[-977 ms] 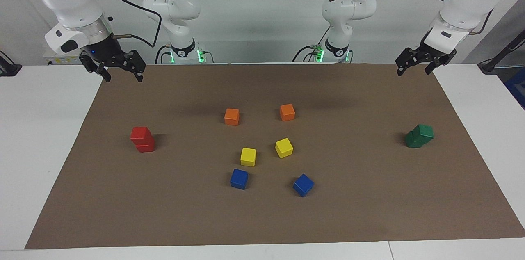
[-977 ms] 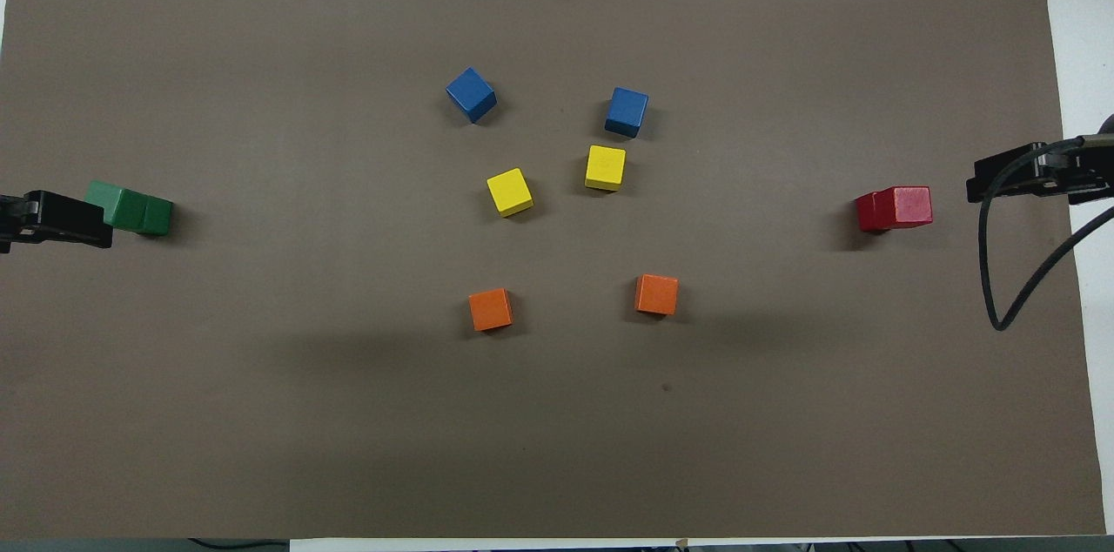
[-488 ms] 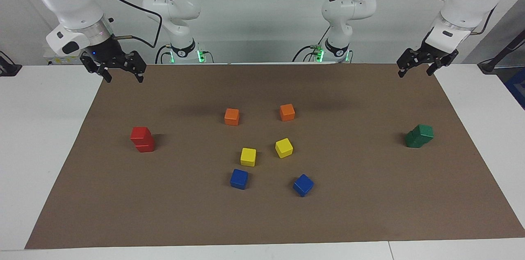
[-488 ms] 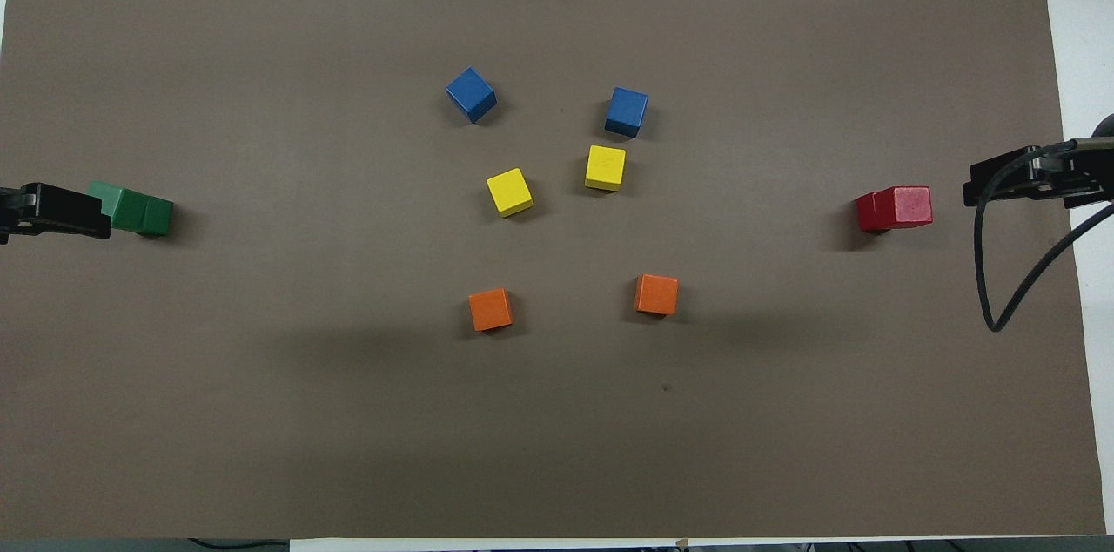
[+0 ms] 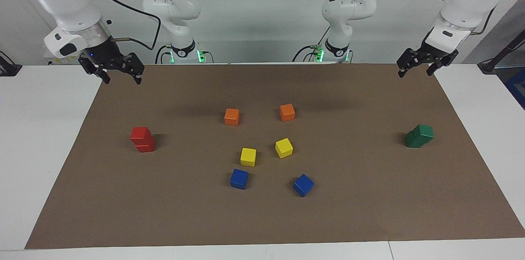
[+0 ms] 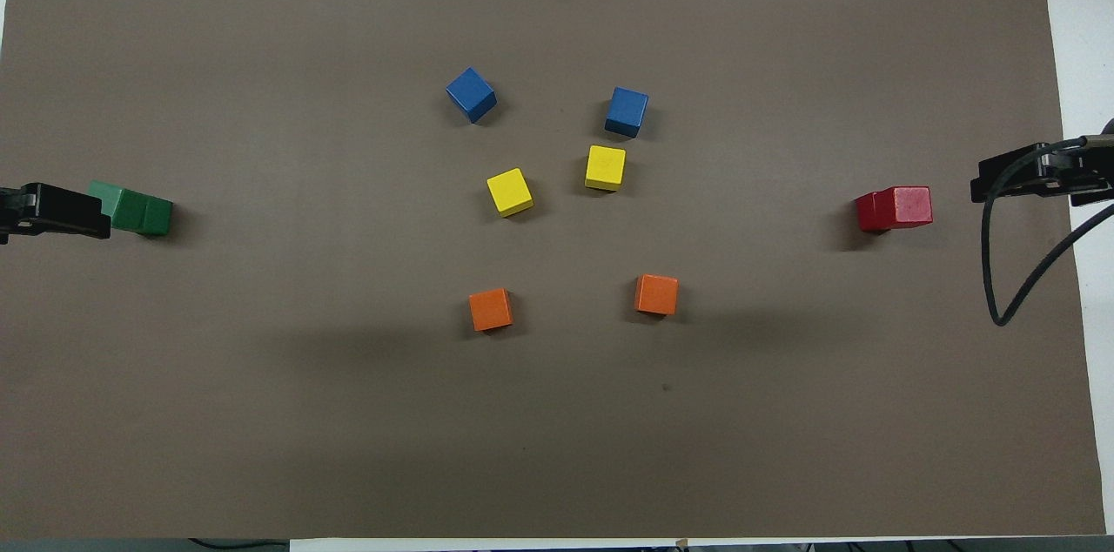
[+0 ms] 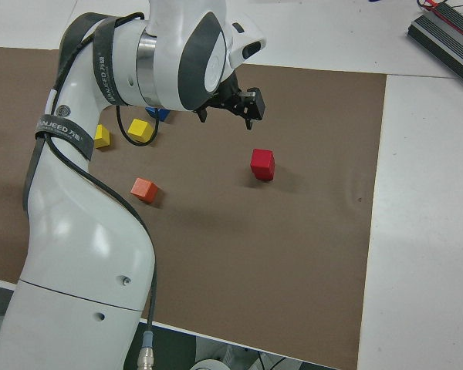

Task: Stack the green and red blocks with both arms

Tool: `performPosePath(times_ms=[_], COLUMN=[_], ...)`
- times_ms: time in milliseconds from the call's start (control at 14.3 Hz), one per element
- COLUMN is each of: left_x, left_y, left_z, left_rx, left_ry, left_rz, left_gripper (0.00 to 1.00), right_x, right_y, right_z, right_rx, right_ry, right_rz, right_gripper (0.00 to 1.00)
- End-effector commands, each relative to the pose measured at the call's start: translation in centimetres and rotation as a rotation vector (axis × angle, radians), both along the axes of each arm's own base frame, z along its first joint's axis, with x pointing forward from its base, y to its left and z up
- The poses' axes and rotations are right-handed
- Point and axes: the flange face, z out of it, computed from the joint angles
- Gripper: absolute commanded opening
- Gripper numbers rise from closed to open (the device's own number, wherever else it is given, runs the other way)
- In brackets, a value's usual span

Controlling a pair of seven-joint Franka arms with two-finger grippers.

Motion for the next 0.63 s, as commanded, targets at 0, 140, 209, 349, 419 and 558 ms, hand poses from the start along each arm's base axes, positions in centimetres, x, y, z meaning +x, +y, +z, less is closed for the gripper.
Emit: performPosePath(times_ms=[0, 140, 209, 349, 419, 558], left_x=[-0.66, -0.58, -0.58, -0.58, -0.58, -0.6], left_y=[-0.46, -0.41, -0.51, -0.6, -0.6, -0.76], left_z=[0.28, 0.28, 0.28, 0.28, 0.28, 0.26], left_rx=[0.001, -0.017, -0.019, -0.02, -0.02, -0.02], left_ry=[-0.024, -0.03, -0.03, -0.03, -0.03, -0.028], left_rz=[0.01, 0.015, 0.014, 0.013, 0.013, 0.01], left_gripper=[1.0, 1.0, 1.0, 1.0, 1.0, 1.0], right_x=[-0.5, -0.49, -0.51, -0.52, -0.56, -0.63], right_y=[-0.47, -0.47, -0.47, -0.48, -0.46, -0.46], right_z=[-0.02, -0.08, -0.09, -0.16, -0.28, -0.42], right_rx=[-0.011, -0.011, -0.01, -0.012, -0.01, -0.01], right_ry=[-0.015, -0.015, -0.013, -0.012, -0.01, -0.007], right_rz=[-0.017, -0.018, -0.017, -0.017, -0.017, -0.017], right_gripper=[1.0, 1.0, 1.0, 1.0, 1.0, 1.0])
